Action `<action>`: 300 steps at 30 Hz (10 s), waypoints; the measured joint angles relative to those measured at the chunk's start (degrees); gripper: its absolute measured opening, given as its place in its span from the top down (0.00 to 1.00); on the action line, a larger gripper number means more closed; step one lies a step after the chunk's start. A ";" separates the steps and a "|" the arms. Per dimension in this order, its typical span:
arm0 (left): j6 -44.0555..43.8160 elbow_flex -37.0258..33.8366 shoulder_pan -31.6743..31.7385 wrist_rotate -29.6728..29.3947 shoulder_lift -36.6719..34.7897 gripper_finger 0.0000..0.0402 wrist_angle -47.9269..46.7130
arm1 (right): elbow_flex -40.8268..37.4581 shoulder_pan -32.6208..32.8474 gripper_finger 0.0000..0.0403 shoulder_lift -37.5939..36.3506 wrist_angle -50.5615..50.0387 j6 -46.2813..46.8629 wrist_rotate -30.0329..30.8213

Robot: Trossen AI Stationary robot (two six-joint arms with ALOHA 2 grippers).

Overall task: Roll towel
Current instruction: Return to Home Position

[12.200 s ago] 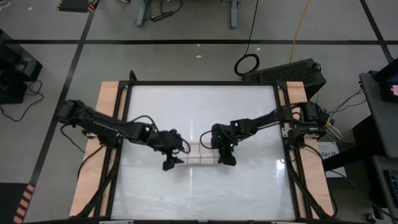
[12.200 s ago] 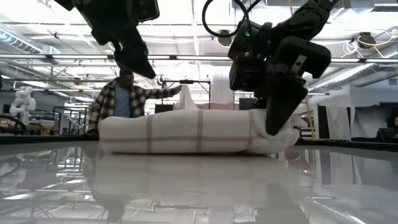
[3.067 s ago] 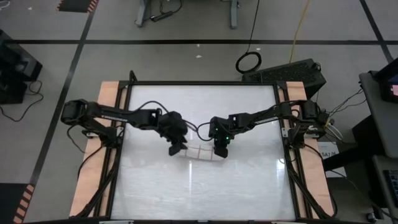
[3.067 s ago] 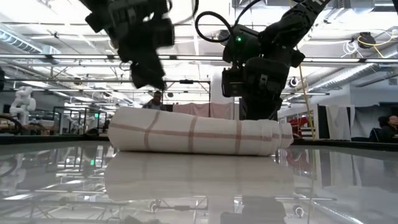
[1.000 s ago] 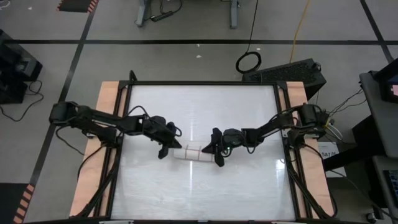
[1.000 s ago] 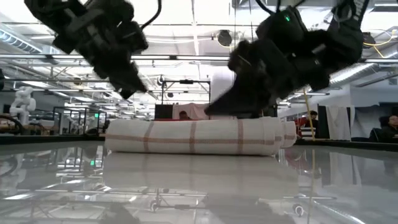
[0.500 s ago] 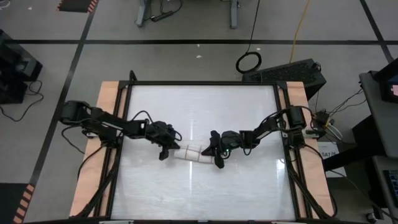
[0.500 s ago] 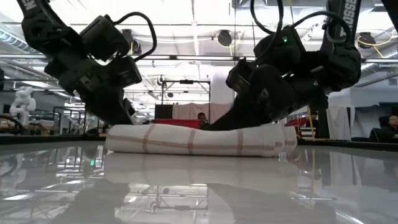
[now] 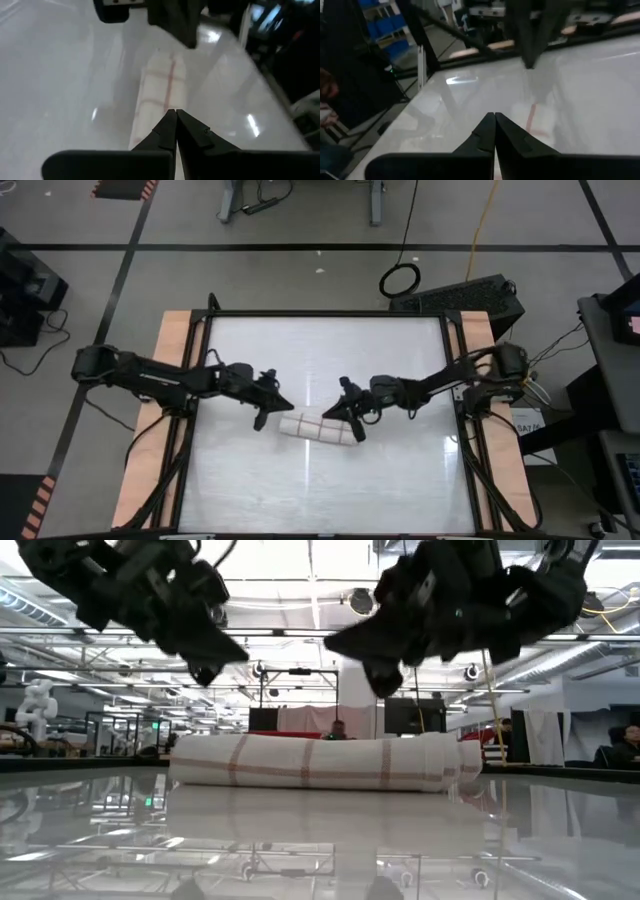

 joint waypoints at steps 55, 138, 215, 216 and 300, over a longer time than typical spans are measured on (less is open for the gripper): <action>8.38 -25.22 -6.52 -22.32 -21.06 1.00 22.11 | -36.00 7.04 1.00 -51.36 -13.03 -4.69 15.49; 18.51 -25.31 -8.22 -23.52 -68.41 1.00 -16.40 | -35.98 10.08 1.00 -98.09 -49.23 -17.52 19.79; 15.44 -25.33 1.46 -14.33 -68.41 1.00 -17.66 | -35.95 4.09 1.00 -97.96 -49.48 -17.32 19.65; 15.43 -25.33 1.46 -14.34 -68.41 1.00 -17.66 | -35.95 4.09 1.00 -97.96 -49.48 -17.33 19.65; 15.41 -25.33 1.46 -14.31 -68.41 1.00 -17.57 | -35.98 4.11 1.00 -97.98 -49.48 -17.31 19.67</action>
